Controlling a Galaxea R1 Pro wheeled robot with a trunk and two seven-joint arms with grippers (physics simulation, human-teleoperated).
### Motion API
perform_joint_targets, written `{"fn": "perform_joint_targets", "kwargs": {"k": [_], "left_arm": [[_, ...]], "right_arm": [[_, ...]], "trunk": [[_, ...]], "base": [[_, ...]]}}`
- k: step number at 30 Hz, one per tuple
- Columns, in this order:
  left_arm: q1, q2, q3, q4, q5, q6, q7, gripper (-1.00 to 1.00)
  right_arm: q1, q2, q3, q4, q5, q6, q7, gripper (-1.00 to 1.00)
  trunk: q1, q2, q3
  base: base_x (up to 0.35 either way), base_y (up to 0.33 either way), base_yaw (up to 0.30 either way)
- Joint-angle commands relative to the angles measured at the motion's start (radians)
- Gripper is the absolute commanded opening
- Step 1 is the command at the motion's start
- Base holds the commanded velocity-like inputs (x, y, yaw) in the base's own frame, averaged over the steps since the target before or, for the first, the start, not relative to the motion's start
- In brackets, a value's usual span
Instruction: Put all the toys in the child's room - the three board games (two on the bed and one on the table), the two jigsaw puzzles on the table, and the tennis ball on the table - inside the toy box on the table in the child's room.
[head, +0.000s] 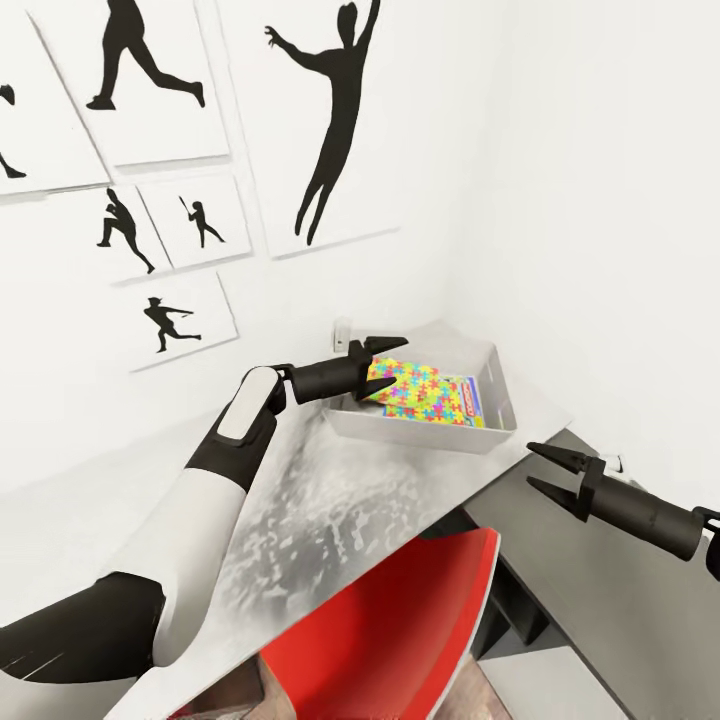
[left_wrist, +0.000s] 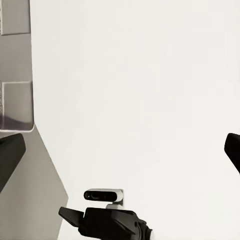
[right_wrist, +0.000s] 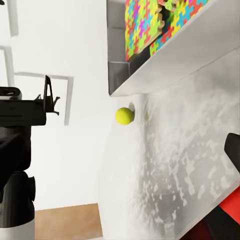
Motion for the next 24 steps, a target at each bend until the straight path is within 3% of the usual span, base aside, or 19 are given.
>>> {"fn": "perform_joint_targets", "kwargs": {"k": [1, 14, 24], "left_arm": [[-0.001, 0.0, 0.001, 0.001, -0.01, 0.002, -0.01, 1.0], [0.001, 0.0, 0.001, 0.001, -0.011, 0.001, -0.01, 1.0], [0.001, 0.0, 0.001, 0.0, -0.011, 0.002, -0.01, 1.0]], "right_arm": [[-0.001, 0.0, 0.0, 0.0, -0.005, 0.003, -0.006, 1.0], [-0.001, 0.0, 0.001, 0.0, -0.004, 0.001, -0.007, 1.0], [-0.001, 0.0, 0.002, 0.001, -0.004, 0.001, -0.007, 1.0]], "trunk": [[0.001, -0.002, -0.002], [0.001, -0.002, -0.002], [0.001, -0.002, -0.001]], "base": [[-0.004, 0.003, 0.002], [-0.111, 0.078, 0.0], [-0.018, 0.012, 0.021]]}}
